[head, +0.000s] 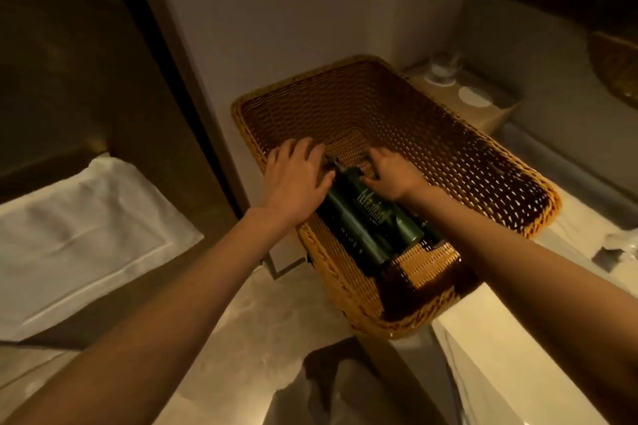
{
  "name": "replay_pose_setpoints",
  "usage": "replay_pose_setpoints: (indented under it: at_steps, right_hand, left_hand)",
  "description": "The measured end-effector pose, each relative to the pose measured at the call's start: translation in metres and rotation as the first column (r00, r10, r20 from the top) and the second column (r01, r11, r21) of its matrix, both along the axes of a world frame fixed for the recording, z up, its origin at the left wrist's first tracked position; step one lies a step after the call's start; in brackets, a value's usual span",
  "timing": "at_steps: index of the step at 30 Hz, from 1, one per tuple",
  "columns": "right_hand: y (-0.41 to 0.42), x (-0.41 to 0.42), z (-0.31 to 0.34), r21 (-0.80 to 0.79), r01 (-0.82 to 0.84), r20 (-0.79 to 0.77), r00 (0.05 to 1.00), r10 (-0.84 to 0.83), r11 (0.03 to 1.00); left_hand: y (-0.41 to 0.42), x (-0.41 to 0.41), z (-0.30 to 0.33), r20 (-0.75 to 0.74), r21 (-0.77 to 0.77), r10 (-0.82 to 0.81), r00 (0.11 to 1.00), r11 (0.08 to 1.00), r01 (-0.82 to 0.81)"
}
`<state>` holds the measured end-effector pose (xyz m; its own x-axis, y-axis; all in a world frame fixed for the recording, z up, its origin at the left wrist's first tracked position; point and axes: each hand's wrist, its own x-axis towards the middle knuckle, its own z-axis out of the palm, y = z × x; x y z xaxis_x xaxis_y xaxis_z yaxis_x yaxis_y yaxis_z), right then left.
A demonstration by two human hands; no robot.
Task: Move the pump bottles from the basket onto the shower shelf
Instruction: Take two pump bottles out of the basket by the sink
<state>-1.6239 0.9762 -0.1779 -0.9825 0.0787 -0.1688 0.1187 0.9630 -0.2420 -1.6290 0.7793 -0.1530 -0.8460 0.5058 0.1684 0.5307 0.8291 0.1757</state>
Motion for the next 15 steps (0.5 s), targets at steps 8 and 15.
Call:
replay_pose_setpoints:
  at_steps: [8,15]
  right_hand:
    - [-0.002,-0.041,-0.039,-0.027,0.023,0.197,0.980,-0.018,0.999]
    - [-0.001,-0.055,-0.048,-0.211,0.164,0.314,0.945,-0.092,0.964]
  left_hand:
    - [0.007,-0.013,-0.005,0.014,-0.025,0.068,0.998,0.997,-0.067]
    - [0.007,-0.014,-0.005,0.027,-0.061,0.090,0.996,0.994,-0.088]
